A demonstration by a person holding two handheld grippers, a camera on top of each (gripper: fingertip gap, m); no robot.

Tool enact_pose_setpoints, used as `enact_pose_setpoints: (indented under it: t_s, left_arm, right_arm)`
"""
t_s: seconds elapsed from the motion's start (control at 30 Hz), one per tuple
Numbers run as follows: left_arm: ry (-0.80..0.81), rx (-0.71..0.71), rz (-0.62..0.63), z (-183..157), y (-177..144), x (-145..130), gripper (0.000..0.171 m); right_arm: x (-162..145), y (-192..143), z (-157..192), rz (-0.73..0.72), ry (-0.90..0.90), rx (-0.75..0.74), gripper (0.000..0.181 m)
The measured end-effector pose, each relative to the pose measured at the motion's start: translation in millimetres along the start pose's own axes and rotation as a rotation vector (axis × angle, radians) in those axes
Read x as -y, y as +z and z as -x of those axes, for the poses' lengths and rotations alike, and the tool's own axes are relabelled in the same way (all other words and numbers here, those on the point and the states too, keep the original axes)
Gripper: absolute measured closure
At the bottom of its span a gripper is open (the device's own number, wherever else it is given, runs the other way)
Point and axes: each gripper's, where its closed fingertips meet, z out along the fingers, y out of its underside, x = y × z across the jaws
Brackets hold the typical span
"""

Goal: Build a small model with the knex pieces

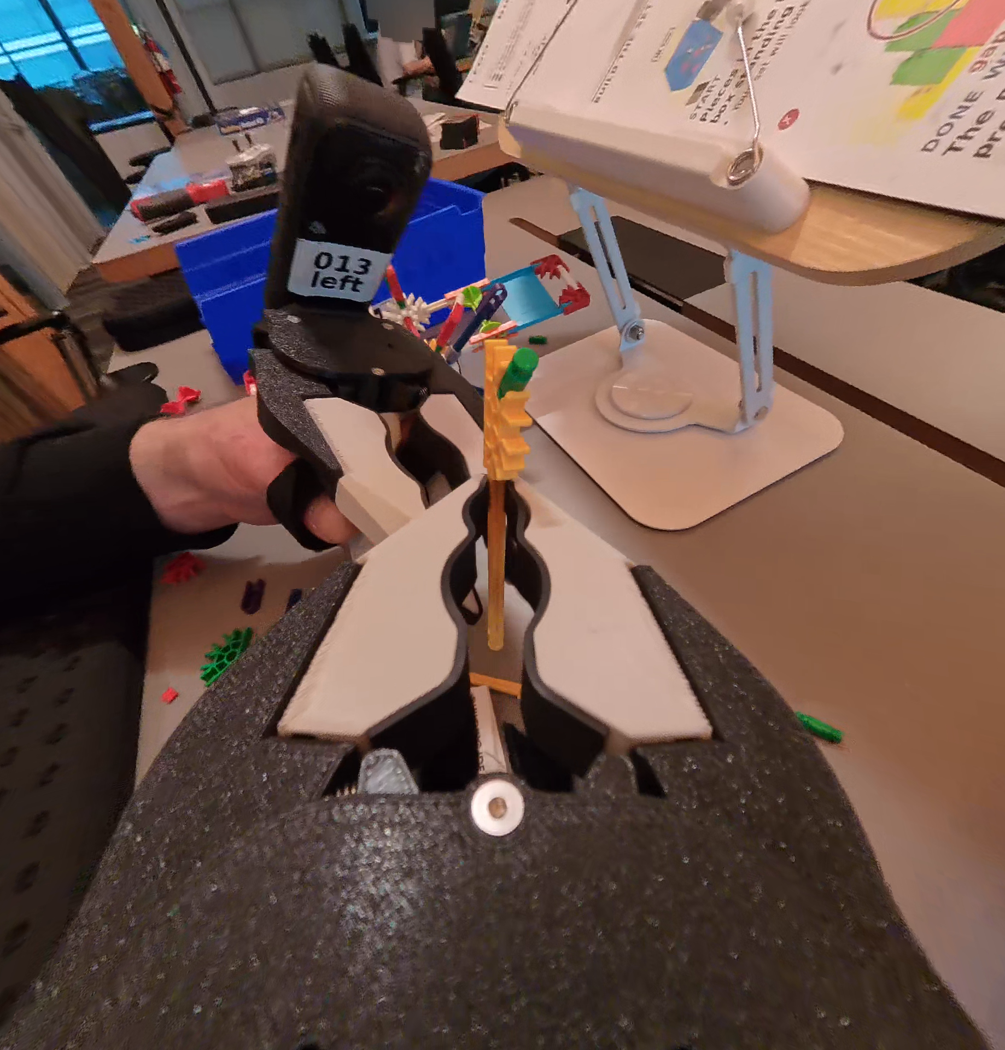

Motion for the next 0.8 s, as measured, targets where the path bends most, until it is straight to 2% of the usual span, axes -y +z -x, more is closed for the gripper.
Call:
enact_pose_setpoints:
  t_s: [0.13,0.2,0.33,0.6,0.73,0.8]
  left_arm:
    - [0.157,0.113,-0.055,3,-5,15,0.144]
    - [0.179,0.163,-0.066,8,-7,18,0.154]
    - [0.175,0.142,-0.087,3,-8,21,0.167]
    - [0.152,0.076,-0.06,-5,-6,18,0.167]
    - [0.12,0.054,-0.045,-12,-4,16,0.166]
    - [0.093,0.065,-0.044,-17,-2,18,0.154]
  right_arm:
    - [7,5,3,-0.029,0.03,-0.018,0.176]
    - [10,6,6,-0.043,0.045,-0.021,0.176]
    - [15,6,5,-0.053,0.028,-0.055,0.176]
    - [12,1,9,-0.014,-0.029,-0.054,0.176]
    - [11,-5,13,0.009,-0.055,-0.03,0.176]
    - [14,-10,9,0.0,-0.058,-0.047,0.177]
